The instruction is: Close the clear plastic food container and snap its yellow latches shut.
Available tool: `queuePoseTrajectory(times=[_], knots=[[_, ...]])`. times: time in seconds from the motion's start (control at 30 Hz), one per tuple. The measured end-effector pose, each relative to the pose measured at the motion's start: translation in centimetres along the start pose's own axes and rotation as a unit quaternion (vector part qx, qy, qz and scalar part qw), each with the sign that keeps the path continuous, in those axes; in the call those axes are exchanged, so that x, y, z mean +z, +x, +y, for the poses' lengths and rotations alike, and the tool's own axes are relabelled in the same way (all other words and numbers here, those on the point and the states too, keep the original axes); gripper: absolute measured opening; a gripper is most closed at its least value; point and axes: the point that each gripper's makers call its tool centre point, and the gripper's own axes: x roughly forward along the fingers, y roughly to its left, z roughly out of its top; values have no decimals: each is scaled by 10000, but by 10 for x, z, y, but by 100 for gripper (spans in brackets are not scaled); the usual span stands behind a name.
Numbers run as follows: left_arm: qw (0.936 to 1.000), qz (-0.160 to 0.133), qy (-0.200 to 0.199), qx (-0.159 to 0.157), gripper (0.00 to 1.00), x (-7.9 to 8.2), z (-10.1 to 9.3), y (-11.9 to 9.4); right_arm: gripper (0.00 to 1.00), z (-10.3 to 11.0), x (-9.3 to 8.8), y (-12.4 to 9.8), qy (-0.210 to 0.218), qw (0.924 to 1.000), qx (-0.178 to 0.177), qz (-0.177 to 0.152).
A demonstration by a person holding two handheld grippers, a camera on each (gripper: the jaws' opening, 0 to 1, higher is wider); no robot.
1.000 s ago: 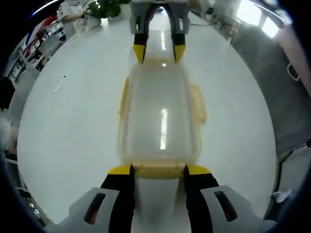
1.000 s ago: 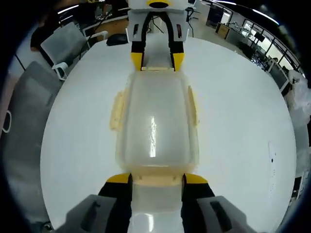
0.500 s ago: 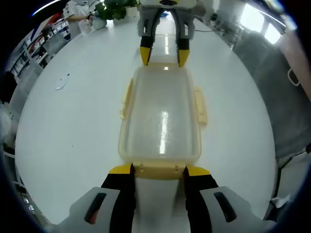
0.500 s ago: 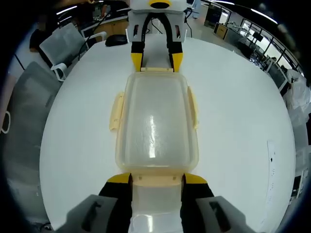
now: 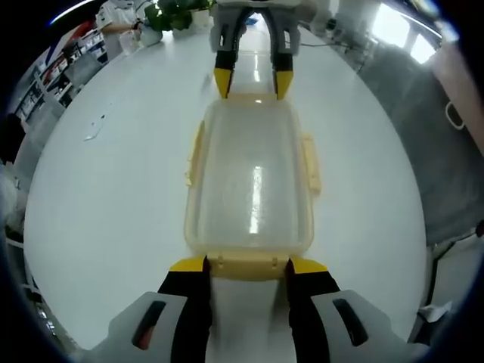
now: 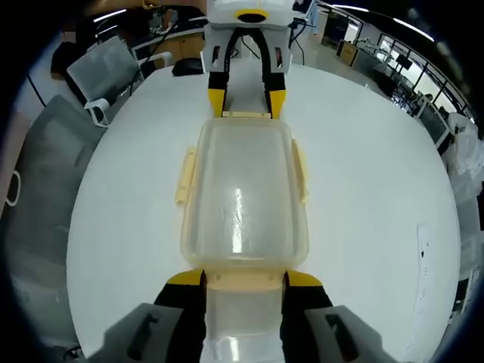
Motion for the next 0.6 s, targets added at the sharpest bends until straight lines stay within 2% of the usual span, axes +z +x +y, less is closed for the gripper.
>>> queuePoseTrajectory(times=[0.6], knots=[[9999, -75, -80, 106, 36, 13, -11, -25, 36, 5, 8, -24, -134, 9998, 7, -159]])
